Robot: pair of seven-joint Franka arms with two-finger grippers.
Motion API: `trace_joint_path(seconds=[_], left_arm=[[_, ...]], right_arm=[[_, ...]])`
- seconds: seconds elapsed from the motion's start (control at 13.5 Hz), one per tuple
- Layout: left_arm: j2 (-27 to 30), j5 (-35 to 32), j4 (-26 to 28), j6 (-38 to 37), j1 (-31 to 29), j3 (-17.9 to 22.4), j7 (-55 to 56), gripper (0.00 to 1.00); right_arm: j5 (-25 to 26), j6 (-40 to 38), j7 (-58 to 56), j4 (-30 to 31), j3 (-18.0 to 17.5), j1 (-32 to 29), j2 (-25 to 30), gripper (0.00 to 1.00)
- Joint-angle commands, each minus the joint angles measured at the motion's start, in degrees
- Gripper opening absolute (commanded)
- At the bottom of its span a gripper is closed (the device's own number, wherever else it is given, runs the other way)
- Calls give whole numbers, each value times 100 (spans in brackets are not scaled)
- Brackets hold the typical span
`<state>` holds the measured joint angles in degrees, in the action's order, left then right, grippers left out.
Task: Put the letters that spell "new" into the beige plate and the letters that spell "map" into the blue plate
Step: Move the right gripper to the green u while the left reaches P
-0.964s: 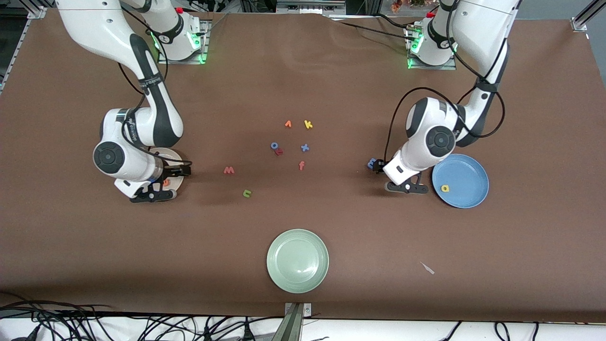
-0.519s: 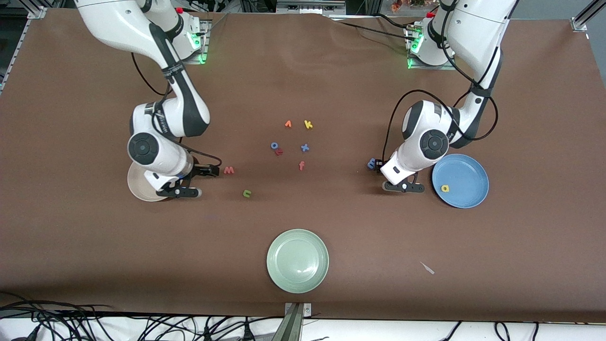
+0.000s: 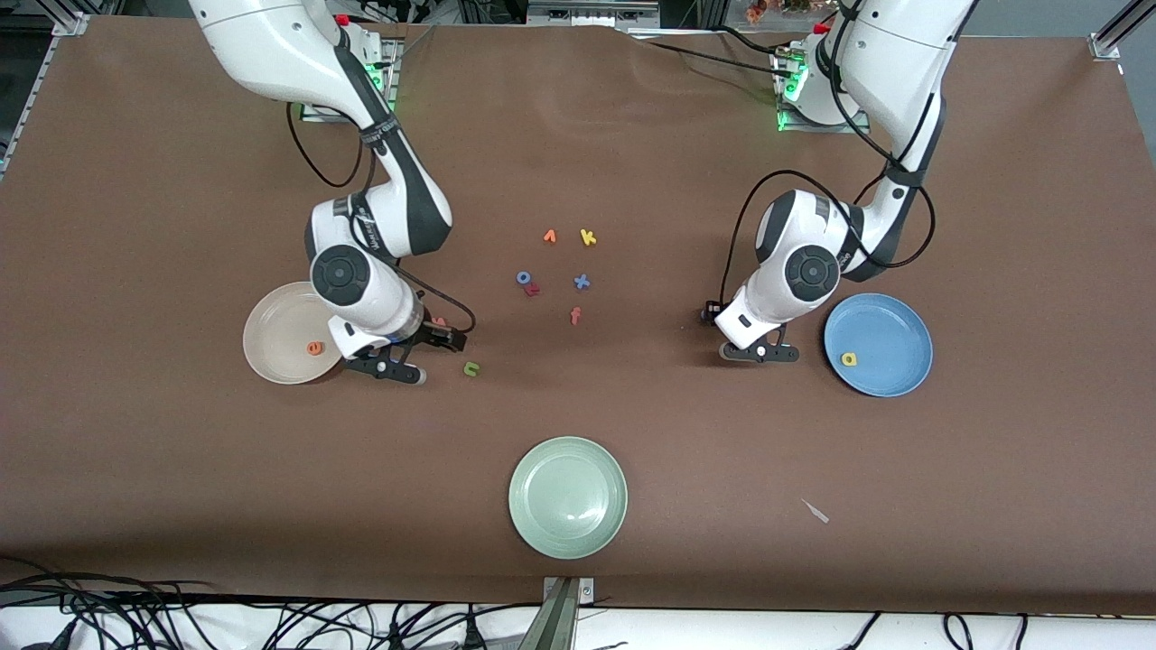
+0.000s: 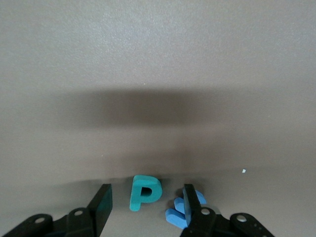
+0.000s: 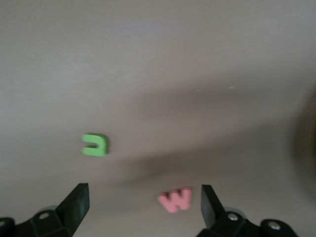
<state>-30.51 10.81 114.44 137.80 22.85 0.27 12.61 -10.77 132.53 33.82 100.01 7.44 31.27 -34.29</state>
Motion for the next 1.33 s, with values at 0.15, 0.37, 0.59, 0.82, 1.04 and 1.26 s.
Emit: trace_joint_path(seconds=[0.15,0.37,0.59,0.82,1.04,1.26], left_arm=[[10,71,44,98,27,61,-65,67],[-25,71,52,98,27,70,-65,67],[-43,71,157,221,27,70,-65,67],[-43,71,176,230,27,70,-65,66],[-43,71,176,230,27,70,-65,57],[-43,18,176,230,27,70,-65,37]], right_arm=[[-505,-16,345,-728,-5,116,-614,100],[-479,80,555,-877,-14,186,-877,100],[-470,116,582,-922,-14,257,-966,100],[-453,177,565,-939,-14,257,-1045,98],[-461,203,547,-965,-14,239,-1098,90],[-461,203,486,-1018,-5,213,-1107,82]])
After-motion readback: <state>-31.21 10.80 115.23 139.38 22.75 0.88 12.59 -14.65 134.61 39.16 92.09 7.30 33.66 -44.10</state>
